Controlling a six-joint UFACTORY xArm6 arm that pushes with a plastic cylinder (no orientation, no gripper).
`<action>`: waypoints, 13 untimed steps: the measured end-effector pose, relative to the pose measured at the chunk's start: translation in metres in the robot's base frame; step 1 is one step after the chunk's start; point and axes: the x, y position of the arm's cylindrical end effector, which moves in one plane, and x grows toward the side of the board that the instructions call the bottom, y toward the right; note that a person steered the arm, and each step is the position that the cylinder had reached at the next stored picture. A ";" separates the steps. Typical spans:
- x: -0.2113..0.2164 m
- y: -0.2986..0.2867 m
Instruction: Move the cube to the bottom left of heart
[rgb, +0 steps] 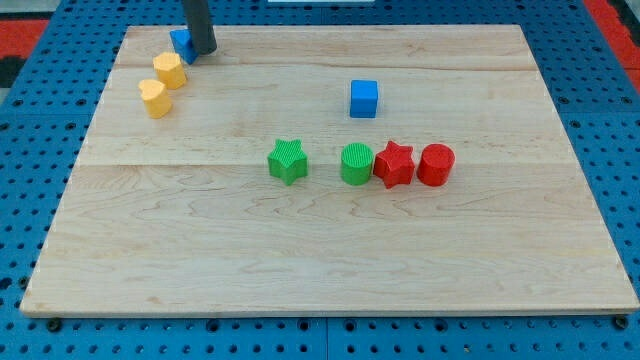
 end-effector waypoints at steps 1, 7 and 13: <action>0.000 -0.001; 0.087 0.245; 0.114 0.097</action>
